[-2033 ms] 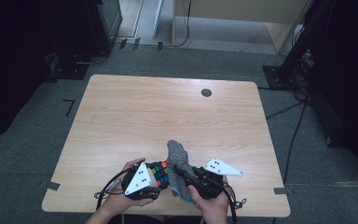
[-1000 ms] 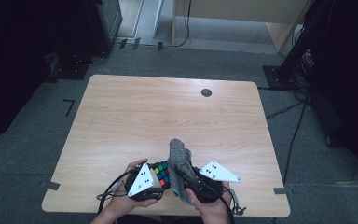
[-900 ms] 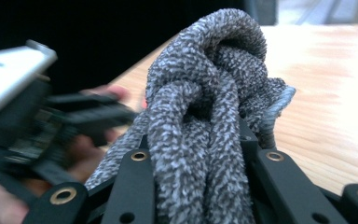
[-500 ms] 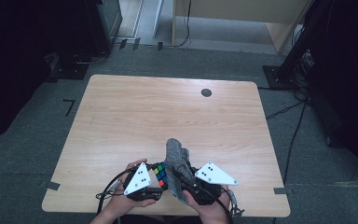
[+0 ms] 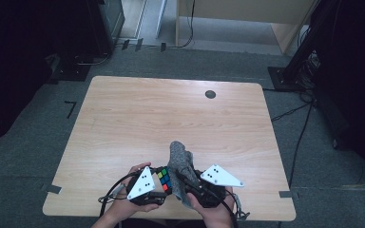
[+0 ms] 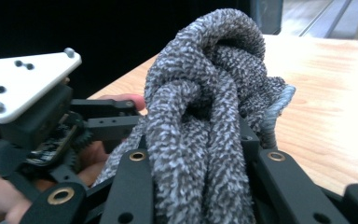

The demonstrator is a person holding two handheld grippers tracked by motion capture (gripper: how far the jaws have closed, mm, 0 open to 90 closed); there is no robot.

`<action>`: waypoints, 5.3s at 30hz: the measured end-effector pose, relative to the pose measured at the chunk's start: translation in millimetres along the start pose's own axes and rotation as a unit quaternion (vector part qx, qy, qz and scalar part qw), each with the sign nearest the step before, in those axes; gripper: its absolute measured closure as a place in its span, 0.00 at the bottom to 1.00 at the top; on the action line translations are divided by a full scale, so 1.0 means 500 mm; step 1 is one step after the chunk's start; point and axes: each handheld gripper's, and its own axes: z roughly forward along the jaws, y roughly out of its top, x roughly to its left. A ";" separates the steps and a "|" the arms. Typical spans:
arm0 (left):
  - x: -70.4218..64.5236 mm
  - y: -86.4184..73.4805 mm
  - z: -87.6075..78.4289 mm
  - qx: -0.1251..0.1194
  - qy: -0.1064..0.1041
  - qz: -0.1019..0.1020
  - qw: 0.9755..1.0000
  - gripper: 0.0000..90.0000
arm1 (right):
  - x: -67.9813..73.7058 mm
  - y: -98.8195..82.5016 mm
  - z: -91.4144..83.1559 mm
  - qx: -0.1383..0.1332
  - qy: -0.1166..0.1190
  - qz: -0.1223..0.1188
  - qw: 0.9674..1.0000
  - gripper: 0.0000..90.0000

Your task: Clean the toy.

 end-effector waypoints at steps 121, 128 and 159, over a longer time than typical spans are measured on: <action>0.101 0.001 -0.067 -0.058 0.030 -0.136 0.989 0.38 | -0.214 -0.107 0.036 0.048 -0.145 -0.055 0.987 0.62; 0.109 0.004 -0.062 -0.037 0.038 -0.143 0.988 0.38 | -0.200 -0.087 0.025 0.004 -0.141 -0.068 0.988 0.28; 0.080 0.045 -0.014 0.029 -0.049 -0.163 0.985 0.38 | -0.009 -0.117 0.099 -0.077 -0.029 -0.306 0.949 0.26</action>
